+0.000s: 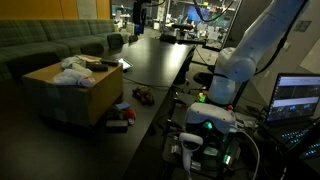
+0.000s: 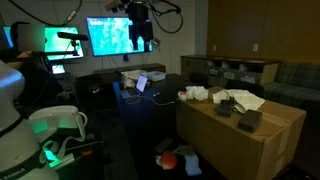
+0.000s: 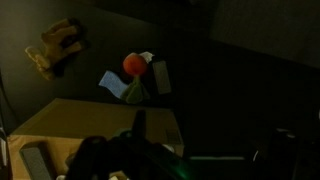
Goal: Swap the things on the box with the things on the table
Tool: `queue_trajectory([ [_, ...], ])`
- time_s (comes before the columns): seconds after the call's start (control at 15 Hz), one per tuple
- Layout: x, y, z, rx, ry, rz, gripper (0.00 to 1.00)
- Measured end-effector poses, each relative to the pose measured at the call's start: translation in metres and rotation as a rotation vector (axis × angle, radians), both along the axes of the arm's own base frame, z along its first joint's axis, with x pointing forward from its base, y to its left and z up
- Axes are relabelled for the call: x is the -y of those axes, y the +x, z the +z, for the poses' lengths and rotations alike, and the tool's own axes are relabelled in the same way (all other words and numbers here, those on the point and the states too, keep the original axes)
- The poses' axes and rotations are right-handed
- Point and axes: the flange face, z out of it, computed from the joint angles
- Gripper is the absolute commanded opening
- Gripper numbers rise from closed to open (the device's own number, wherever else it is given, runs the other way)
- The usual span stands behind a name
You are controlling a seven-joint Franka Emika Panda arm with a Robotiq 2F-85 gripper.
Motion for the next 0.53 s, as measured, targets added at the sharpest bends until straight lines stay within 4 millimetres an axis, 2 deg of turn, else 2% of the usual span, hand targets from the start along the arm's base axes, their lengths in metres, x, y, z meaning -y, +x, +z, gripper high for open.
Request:
queue_trajectory([
  [0.33, 0.0, 0.005, -0.002, 0.055, -0.018, -0.016, 1.0],
  [0.4, 0.009, 0.013, -0.007, 0.082, -0.033, -0.022, 1.0],
  [0.53, 0.043, 0.034, -0.03, 0.116, -0.062, -0.047, 1.0],
])
